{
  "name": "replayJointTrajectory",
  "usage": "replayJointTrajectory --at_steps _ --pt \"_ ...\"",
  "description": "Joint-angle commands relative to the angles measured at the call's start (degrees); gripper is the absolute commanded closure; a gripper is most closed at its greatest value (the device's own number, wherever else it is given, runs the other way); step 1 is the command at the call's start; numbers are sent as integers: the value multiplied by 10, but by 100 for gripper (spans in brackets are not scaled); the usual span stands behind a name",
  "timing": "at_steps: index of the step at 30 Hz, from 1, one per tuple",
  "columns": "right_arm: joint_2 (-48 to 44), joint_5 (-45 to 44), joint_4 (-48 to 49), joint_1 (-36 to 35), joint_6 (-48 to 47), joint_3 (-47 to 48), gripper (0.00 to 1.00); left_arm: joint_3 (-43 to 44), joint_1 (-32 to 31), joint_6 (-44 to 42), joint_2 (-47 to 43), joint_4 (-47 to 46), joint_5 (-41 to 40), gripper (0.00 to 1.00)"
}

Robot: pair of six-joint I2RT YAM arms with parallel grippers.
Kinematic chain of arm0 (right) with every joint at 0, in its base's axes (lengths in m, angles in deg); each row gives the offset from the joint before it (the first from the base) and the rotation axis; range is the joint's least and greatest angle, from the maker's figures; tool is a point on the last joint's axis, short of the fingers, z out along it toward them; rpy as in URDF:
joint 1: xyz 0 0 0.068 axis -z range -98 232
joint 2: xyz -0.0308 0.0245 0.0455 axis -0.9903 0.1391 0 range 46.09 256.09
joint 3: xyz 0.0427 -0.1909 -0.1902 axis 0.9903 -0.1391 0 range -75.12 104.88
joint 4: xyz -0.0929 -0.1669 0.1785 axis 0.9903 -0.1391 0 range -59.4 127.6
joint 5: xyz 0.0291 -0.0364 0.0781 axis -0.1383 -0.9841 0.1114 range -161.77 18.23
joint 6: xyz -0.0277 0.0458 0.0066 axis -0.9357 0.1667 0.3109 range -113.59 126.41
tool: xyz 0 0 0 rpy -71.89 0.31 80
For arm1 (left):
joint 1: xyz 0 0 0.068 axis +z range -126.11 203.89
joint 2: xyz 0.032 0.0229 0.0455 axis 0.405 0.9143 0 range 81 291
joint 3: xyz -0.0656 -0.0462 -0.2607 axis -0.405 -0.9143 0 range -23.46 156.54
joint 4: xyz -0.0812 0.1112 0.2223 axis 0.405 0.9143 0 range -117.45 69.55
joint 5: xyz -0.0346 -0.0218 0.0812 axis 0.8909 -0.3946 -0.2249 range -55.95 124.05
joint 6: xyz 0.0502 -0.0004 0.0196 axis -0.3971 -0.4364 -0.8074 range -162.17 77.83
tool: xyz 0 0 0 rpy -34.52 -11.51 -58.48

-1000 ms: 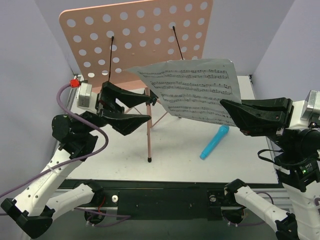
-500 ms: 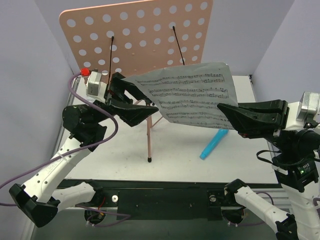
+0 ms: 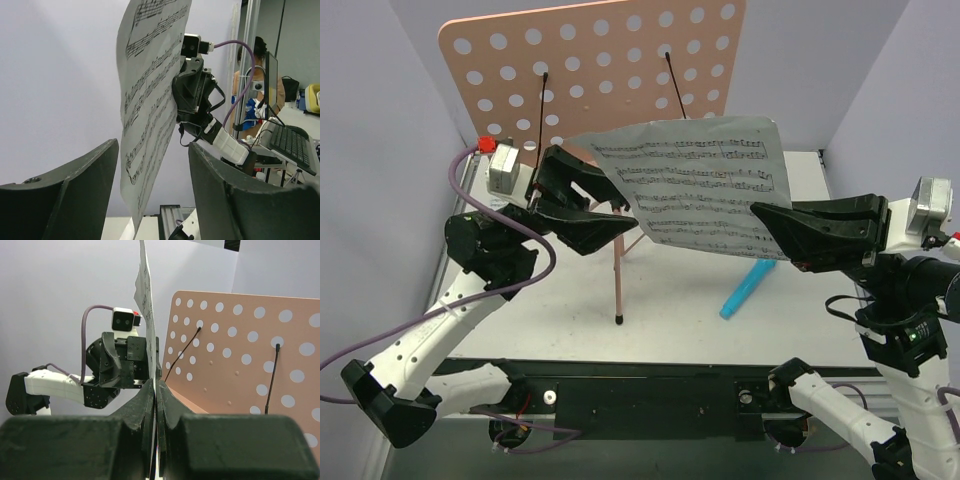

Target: Set up the instrument practice props

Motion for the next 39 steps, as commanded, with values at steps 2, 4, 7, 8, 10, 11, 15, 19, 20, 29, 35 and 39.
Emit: replayJointTrajectory --at_steps 2,4,7,8,10,11,15,19,20,29,35,39 --pt "7 0 72 2 24 -4 100 36 -7 14 22 -45 -7 38" --pt "7 0 71 1 24 -4 100 40 -10 17 27 -56 -10 48" --pt "5 0 68 2 23 -9 100 49 -14 23 36 -63 -11 58" --pt "5 -1 69 2 22 -11 100 51 -15 24 42 -67 -11 59" --pt "2 -2 66 2 21 -12 100 57 -18 29 48 -73 -8 61" --pt "2 -2 65 1 19 -13 100 59 -20 31 51 -75 -6 64" --pt "0 -11 60 1 17 -18 100 62 -23 35 56 -83 -5 83" --pt "-2 -42 30 2 8 -12 96 63 -26 22 48 -68 -5 100" --pt "-2 -60 21 1 -1 -6 86 66 -25 12 43 -48 -6 100" --pt "-35 -246 -108 2 -150 -10 44 231 -20 -257 49 381 -107 100" --pt "-20 -292 -142 2 -193 -20 46 408 -10 -352 107 608 -185 100" --pt "12 -289 -134 2 -193 -10 48 492 -7 -396 117 704 -232 100"
